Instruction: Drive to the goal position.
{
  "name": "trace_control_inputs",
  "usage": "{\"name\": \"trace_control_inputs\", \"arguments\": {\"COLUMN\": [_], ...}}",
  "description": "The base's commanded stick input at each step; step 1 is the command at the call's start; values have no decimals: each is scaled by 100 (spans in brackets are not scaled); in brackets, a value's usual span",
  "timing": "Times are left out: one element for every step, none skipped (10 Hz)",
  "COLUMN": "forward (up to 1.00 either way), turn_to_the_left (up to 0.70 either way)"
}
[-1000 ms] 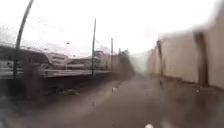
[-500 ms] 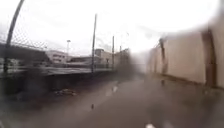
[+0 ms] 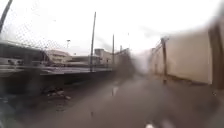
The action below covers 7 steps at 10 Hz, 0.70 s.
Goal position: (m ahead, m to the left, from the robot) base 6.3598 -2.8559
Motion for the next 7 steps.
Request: {"name": "trace_control_inputs", "arguments": {"forward": [50,50,50,50,50,50,50], "turn_to_the_left": [2,2,2,2,2,2,2]}}
